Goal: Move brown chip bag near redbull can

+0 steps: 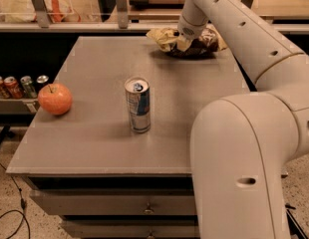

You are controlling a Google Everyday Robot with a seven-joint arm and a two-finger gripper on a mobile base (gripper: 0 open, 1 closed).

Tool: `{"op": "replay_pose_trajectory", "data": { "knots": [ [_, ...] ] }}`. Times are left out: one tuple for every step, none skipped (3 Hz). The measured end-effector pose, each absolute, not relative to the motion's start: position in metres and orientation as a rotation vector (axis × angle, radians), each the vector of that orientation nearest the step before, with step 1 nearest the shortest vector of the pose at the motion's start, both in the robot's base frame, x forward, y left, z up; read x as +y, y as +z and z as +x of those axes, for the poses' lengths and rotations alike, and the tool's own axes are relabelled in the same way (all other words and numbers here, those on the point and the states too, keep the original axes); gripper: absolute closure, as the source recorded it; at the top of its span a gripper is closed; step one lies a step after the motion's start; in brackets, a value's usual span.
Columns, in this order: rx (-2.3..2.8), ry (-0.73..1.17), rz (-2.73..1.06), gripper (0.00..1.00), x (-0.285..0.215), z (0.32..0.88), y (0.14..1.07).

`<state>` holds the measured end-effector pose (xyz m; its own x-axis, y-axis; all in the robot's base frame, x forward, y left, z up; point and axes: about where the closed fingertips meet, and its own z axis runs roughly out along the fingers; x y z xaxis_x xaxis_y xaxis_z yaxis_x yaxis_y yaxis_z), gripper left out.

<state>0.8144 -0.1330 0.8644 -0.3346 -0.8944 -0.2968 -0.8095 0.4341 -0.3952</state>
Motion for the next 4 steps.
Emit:
{"op": "replay_pose_trajectory", "data": {
  "knots": [
    [2.207,-0.287,-1.411,1.00,-0.148,0.807,0.886],
    [2.191,-0.357,-1.406,1.00,-0.161,0.796,0.914],
    [2.194,-0.427,-1.430,1.00,-0.165,0.777,0.942],
    [2.210,-0.485,-1.458,1.00,-0.166,0.756,0.963]
  ]
}}
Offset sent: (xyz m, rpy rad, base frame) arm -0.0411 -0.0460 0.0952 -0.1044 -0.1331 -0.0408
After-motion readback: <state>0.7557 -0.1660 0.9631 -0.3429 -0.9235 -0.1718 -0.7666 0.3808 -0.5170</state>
